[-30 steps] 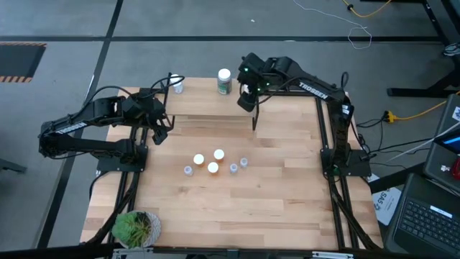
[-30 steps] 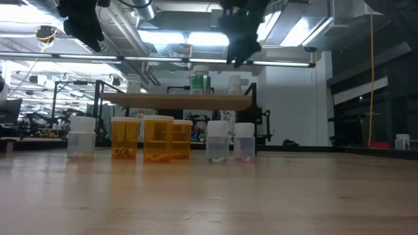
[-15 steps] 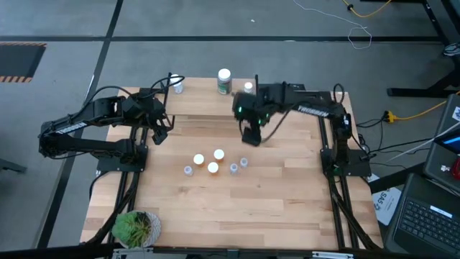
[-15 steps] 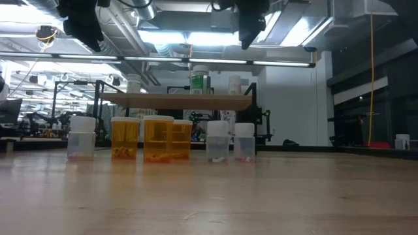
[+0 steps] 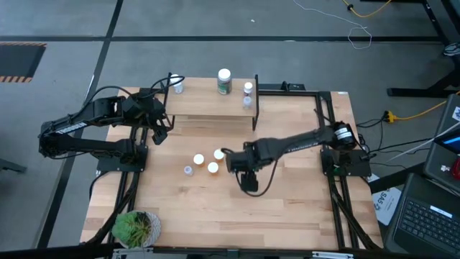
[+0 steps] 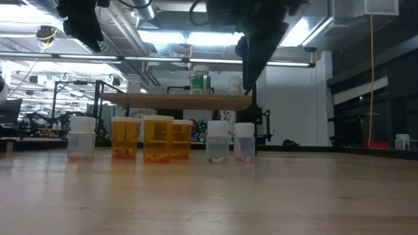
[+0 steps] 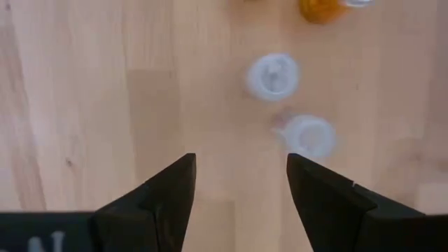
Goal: Pick and place medicine bottles onto shelf by color
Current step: Put the transparent pill bottle on the shelf
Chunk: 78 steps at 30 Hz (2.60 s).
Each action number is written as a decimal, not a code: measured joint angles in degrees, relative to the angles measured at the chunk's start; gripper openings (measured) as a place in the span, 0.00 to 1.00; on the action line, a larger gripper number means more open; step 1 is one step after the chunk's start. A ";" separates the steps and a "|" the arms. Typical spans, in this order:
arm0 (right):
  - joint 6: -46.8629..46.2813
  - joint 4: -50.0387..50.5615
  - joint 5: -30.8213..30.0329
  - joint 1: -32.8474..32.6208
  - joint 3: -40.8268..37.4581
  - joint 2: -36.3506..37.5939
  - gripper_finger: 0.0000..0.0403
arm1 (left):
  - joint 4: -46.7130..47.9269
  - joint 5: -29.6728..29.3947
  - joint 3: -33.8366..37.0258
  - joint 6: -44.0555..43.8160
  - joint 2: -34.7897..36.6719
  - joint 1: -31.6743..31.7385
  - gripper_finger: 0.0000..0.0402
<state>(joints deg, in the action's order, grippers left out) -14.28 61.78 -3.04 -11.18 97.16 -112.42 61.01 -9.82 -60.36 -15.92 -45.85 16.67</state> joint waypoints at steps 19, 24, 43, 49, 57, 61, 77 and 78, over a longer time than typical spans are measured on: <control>-2.51 -1.61 -7.11 2.85 -1.00 0.02 0.56 | -0.02 -0.09 0.00 2.10 -0.02 0.02 0.68; -1.88 -1.51 -6.24 5.84 -1.00 0.02 0.56 | -0.02 -0.11 0.00 3.01 -0.01 0.01 0.68; 0.95 0.60 -2.32 5.56 -0.96 -0.40 0.56 | -0.02 -0.13 0.00 3.02 -0.02 0.02 0.68; 1.10 0.27 -2.42 4.72 -0.95 -2.98 0.56 | -0.07 -0.14 -0.01 3.03 -0.01 0.02 0.68; 1.06 -0.21 -2.87 4.74 -0.98 -4.41 0.56 | -0.02 -0.14 0.00 3.04 -0.01 0.02 0.68; 1.07 -0.45 -2.91 4.74 -0.98 -5.23 0.56 | -0.02 -0.15 0.00 3.06 0.00 0.02 0.68; 1.02 -0.82 -4.86 4.76 -1.00 -8.26 0.55 | -0.02 -0.15 -0.02 3.06 -0.02 0.01 0.68; 1.01 -0.90 -4.86 4.76 -1.00 -8.26 0.54 | -0.02 -0.15 -0.01 3.06 0.00 0.02 0.68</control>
<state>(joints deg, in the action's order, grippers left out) -13.27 60.88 -7.90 -6.42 96.16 -120.68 60.99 -9.98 -60.37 -12.86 -45.84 16.68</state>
